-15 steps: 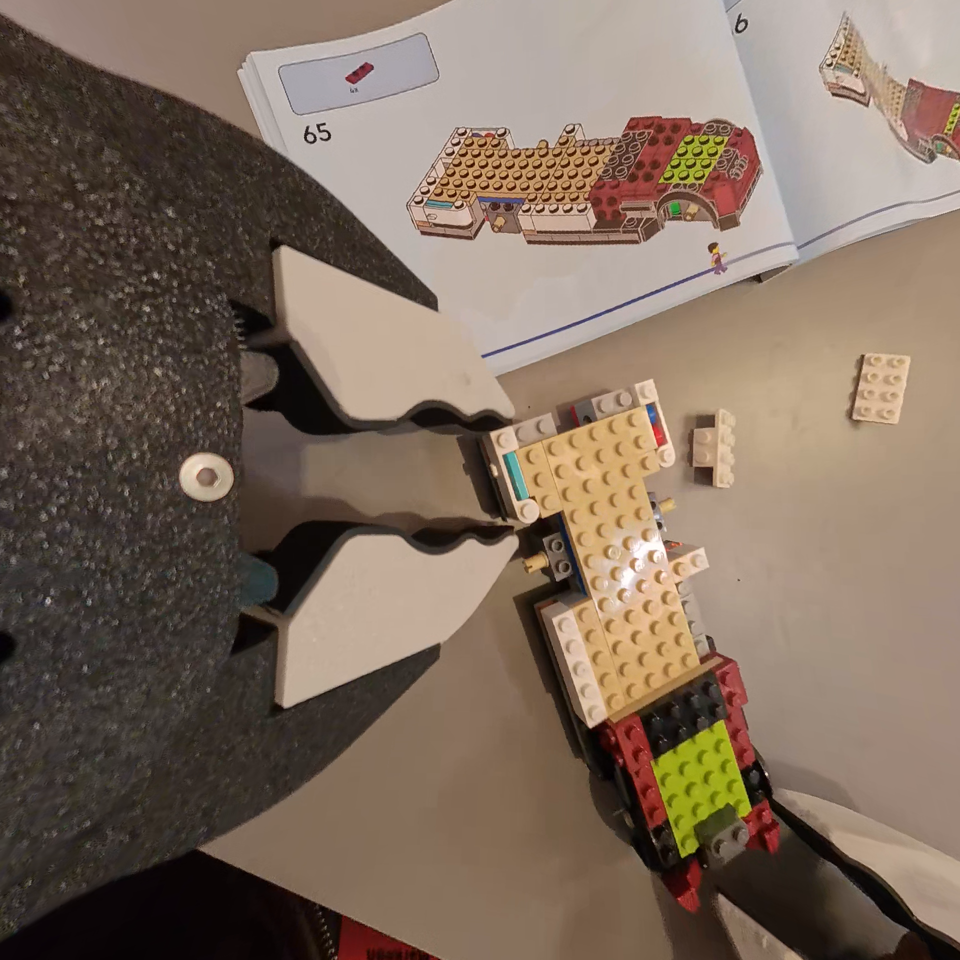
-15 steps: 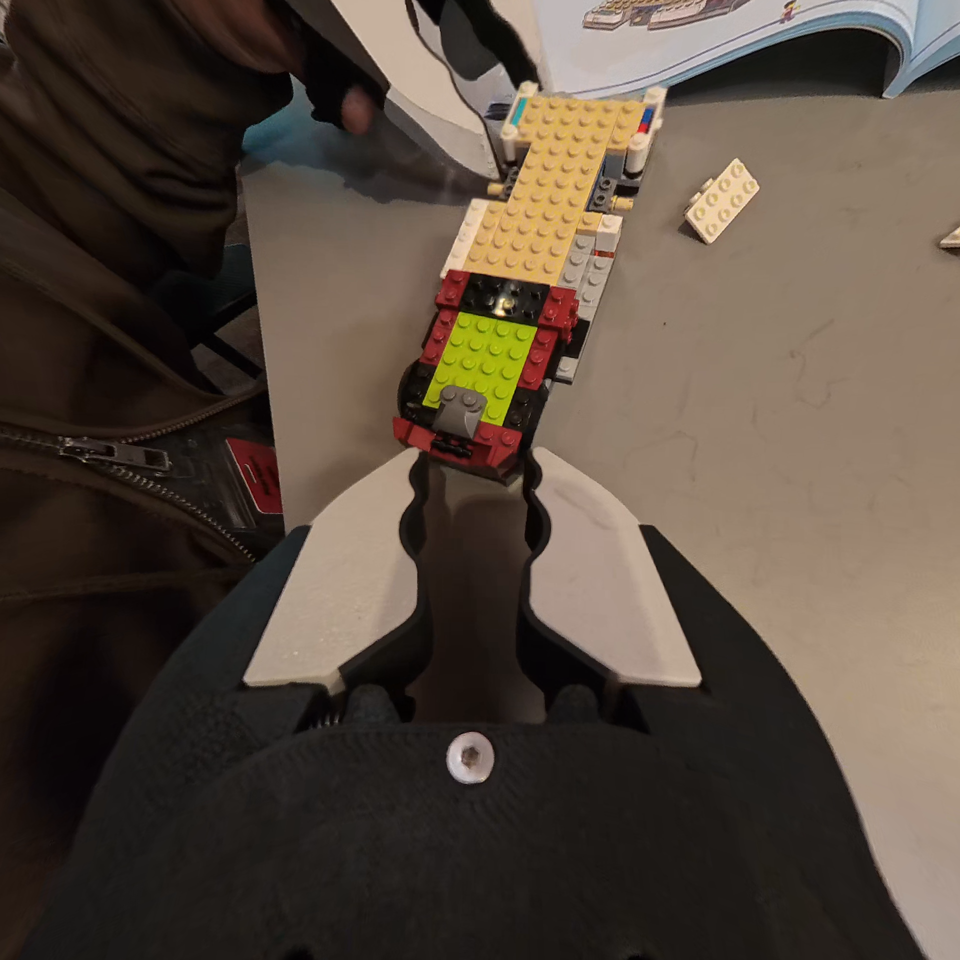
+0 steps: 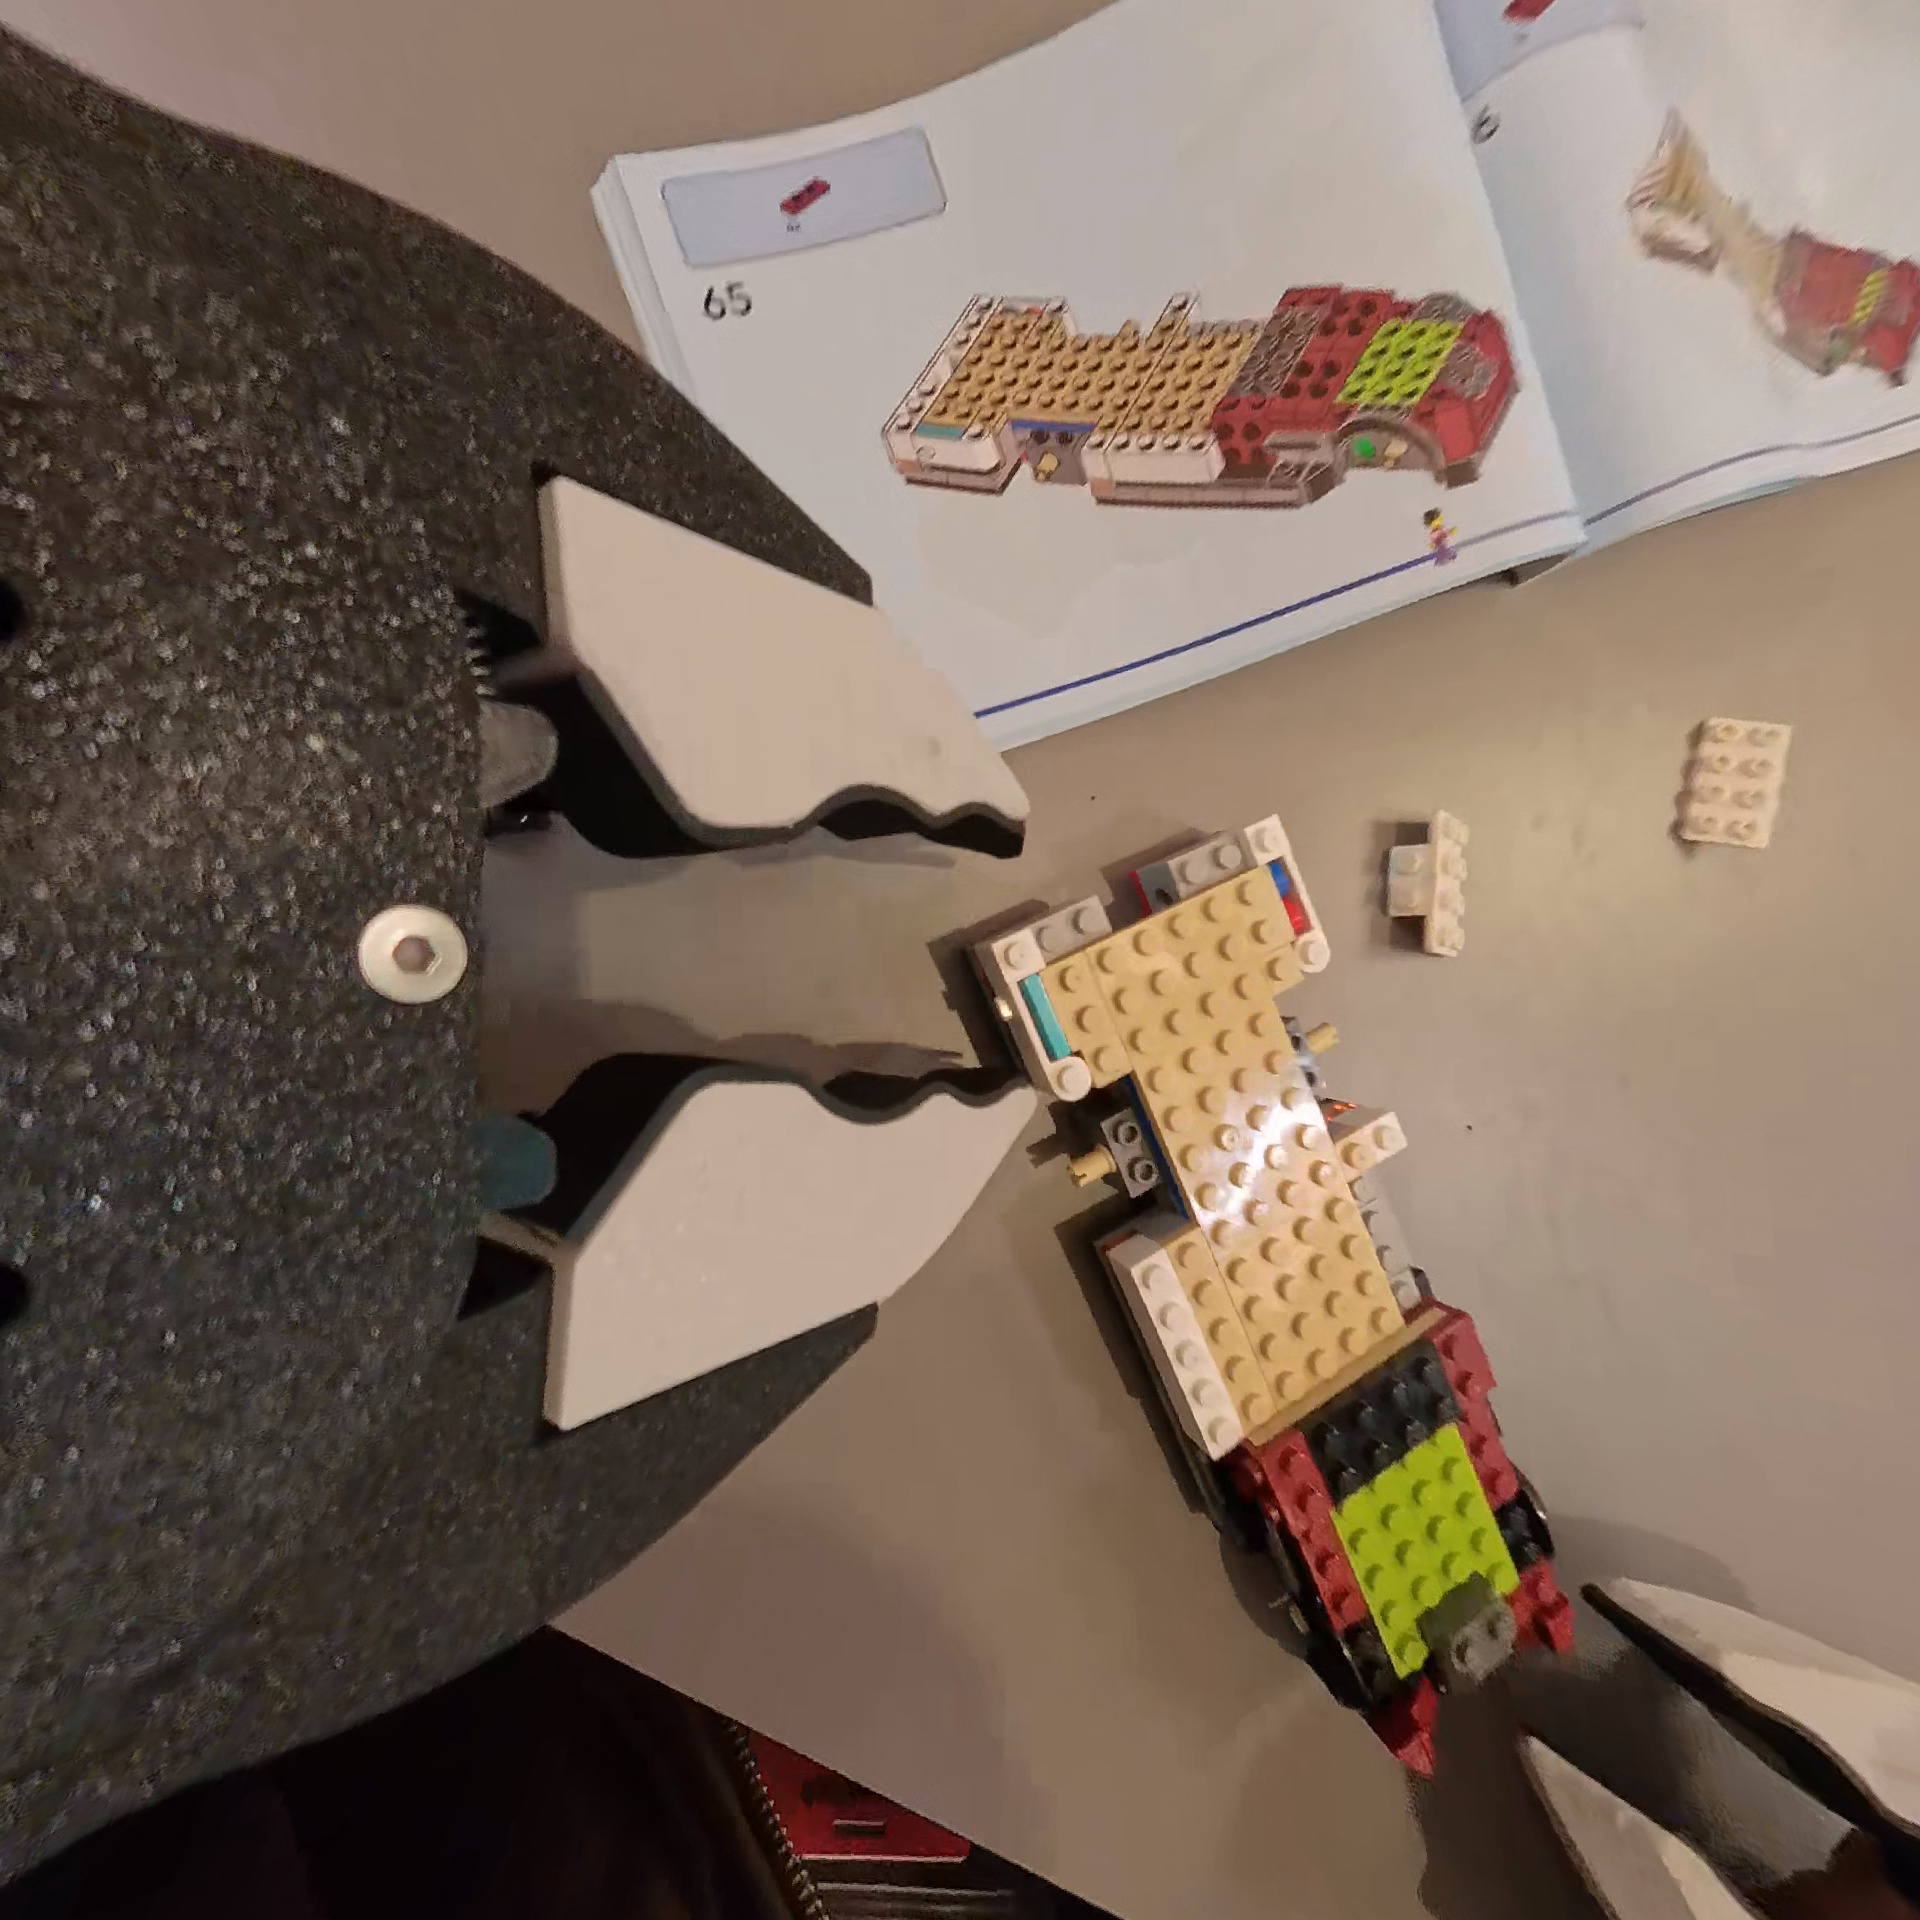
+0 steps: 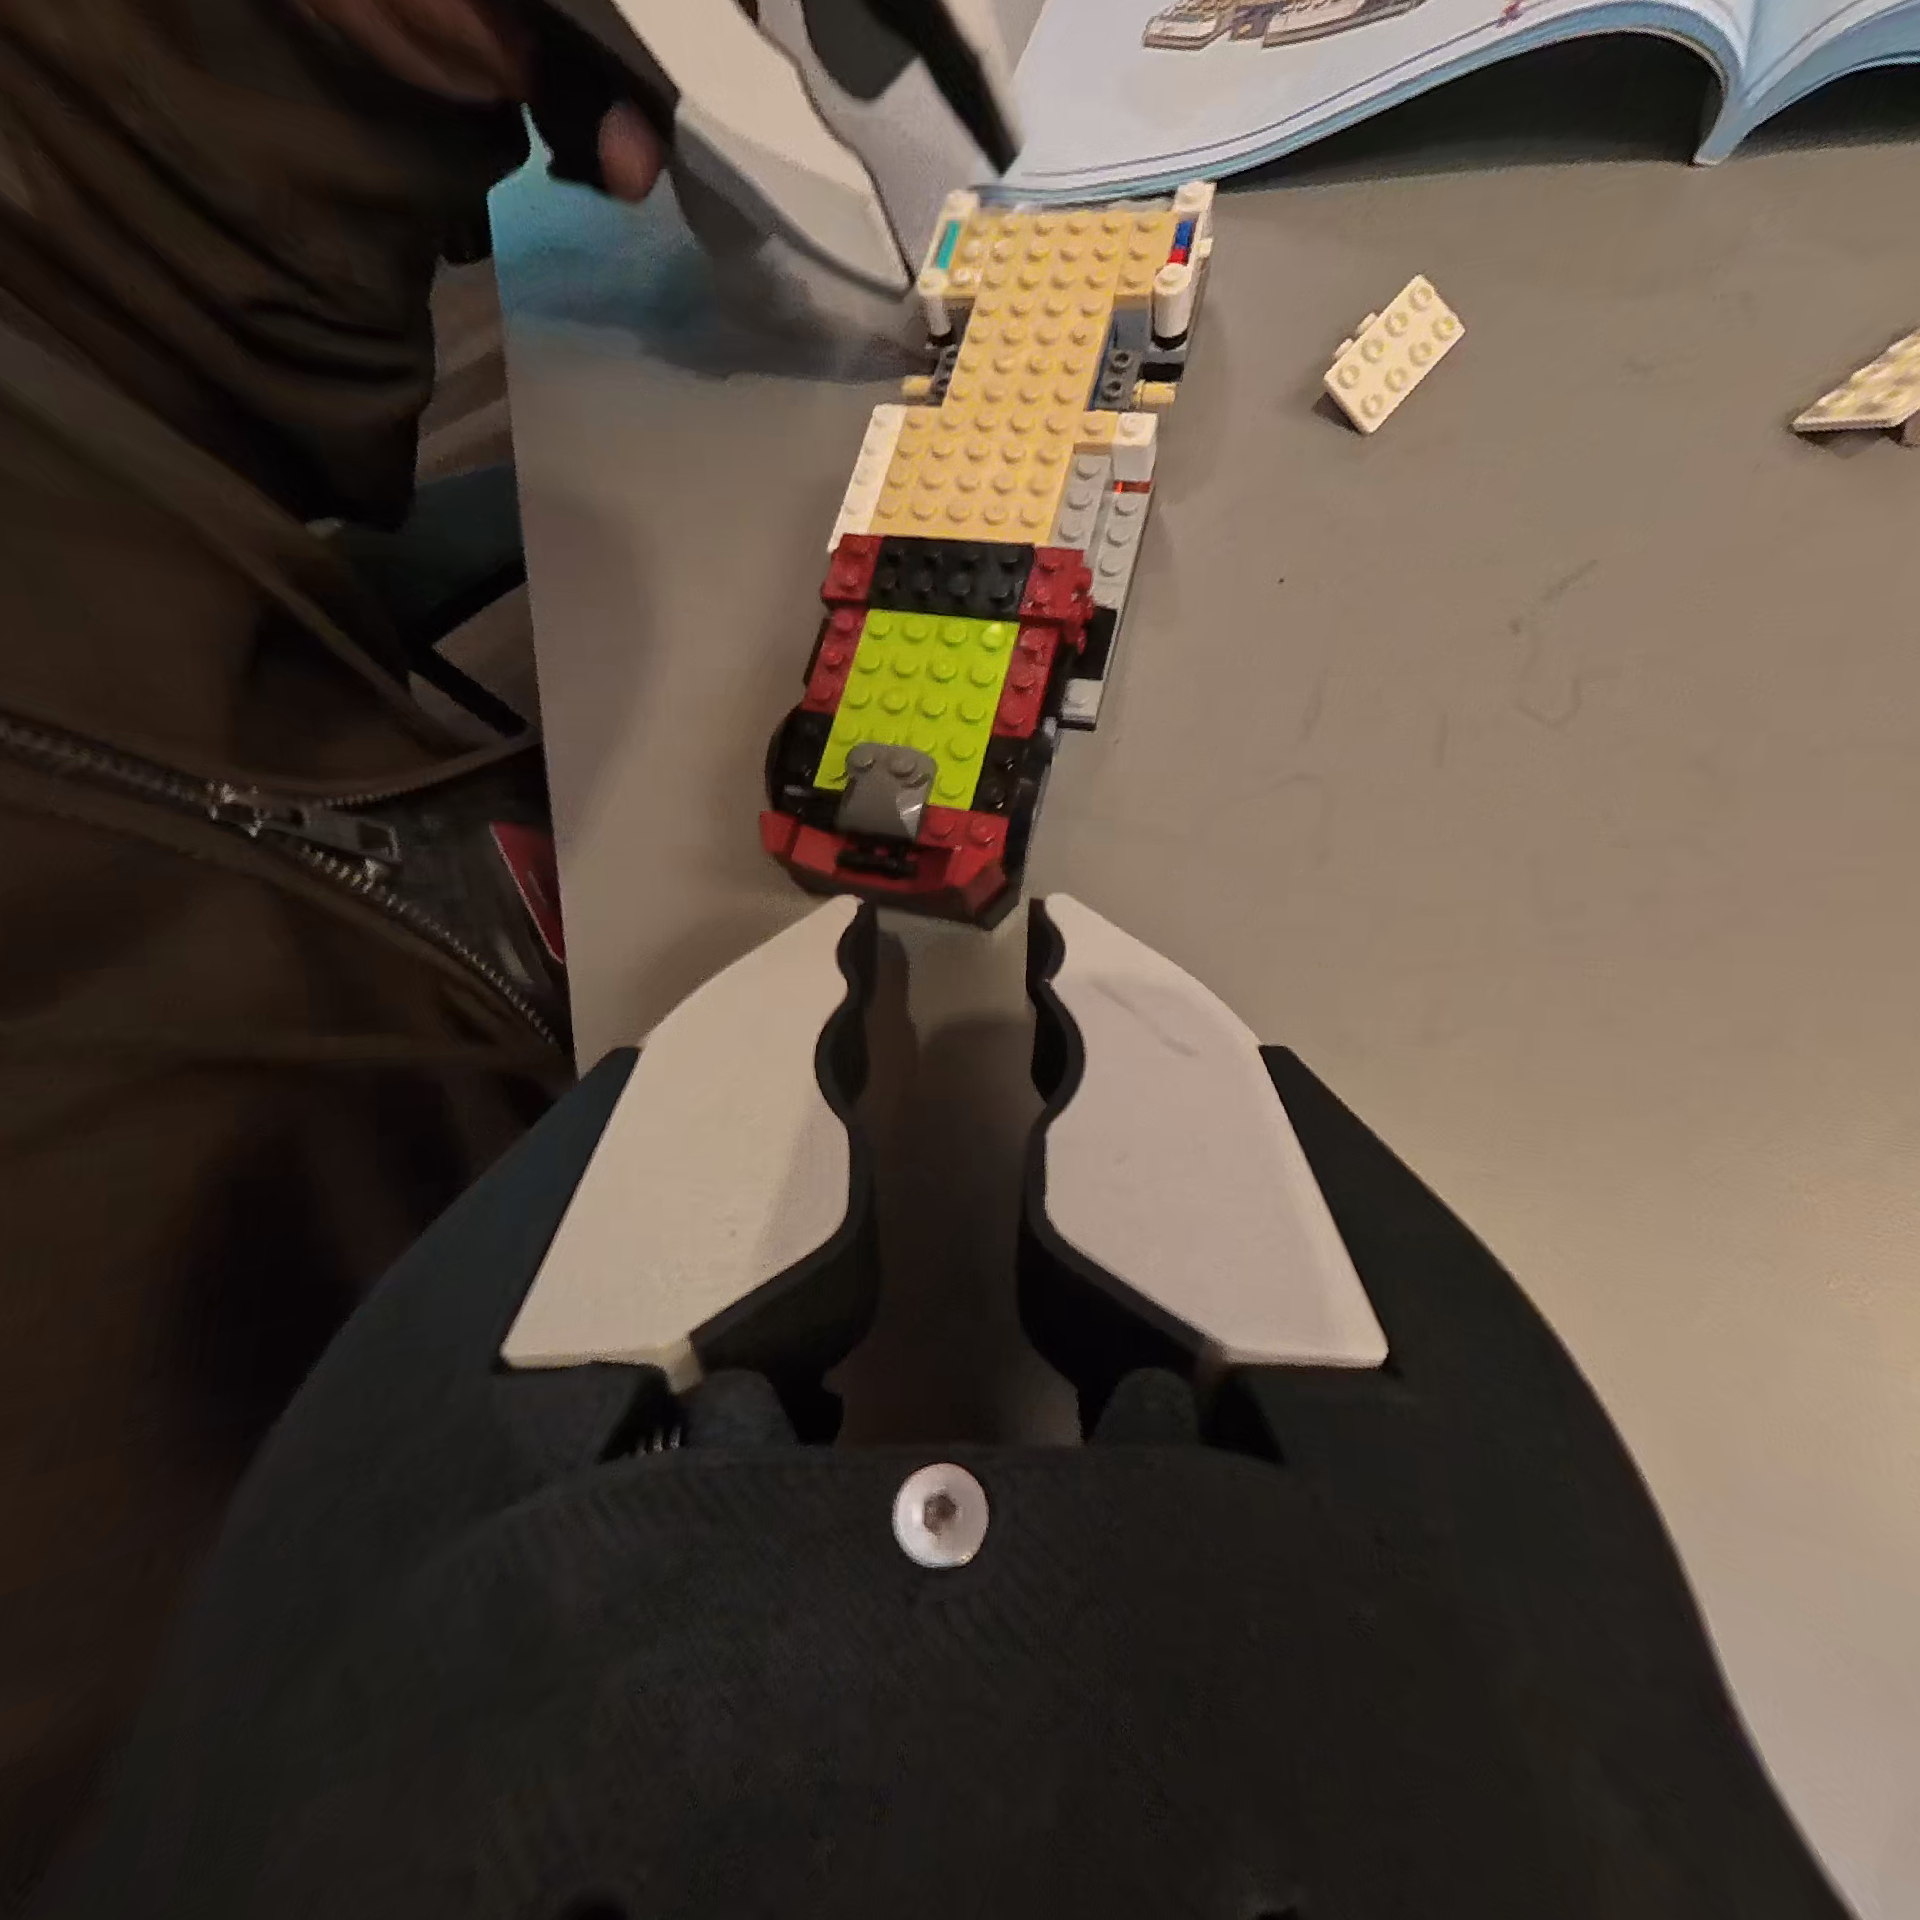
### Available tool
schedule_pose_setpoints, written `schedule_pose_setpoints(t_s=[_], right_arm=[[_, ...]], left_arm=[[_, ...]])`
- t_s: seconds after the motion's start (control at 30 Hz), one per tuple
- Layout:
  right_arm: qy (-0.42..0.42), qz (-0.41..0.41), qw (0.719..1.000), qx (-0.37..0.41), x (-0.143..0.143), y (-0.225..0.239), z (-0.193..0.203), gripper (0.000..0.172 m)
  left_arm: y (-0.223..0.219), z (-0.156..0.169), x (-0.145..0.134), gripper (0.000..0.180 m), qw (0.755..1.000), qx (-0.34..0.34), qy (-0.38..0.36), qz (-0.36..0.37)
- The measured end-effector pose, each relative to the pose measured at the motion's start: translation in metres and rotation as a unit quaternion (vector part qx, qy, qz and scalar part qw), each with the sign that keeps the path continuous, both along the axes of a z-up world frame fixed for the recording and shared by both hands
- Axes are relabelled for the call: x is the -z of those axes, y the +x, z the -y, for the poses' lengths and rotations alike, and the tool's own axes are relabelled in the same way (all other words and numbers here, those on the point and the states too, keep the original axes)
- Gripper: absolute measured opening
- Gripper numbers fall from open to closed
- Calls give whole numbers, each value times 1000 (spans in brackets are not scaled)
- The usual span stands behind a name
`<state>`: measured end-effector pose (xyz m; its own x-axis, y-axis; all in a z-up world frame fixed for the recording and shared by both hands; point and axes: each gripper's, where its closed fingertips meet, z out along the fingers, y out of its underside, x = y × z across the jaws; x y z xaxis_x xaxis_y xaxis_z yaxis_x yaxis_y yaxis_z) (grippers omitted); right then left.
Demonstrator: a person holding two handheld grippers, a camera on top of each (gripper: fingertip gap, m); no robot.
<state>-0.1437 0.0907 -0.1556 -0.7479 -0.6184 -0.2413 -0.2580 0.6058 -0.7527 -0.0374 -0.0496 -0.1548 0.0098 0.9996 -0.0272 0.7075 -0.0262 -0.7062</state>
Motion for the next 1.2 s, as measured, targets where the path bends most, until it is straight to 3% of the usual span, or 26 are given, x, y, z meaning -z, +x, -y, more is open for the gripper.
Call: schedule_pose_setpoints(t_s=[0.13, 0.3, 0.63, 1.03, 1.2], right_arm=[[-29, -41, 998, -30, 2, 5, -9, 28], [-83, -81, 992, -43, -2, 12, -3, 27], [-59, -12, 998, 7, -18, 22, 18, 29], [15, -16, 999, 37, -7, 28, 25, 23], [23, -35, 998, 44, -6, 28, 25, 17]], left_arm=[[-12, -8, -20, 52, 996, 39, -69, -50], [-34, -34, -26, 56, 980, 124, -130, -87], [-60, -58, -28, 61, 972, 203, -77, -87], [-71, -85, -7, 72, 943, 330, -30, -35], [-72, -85, 1, 72, 943, 333, -16, -10]])
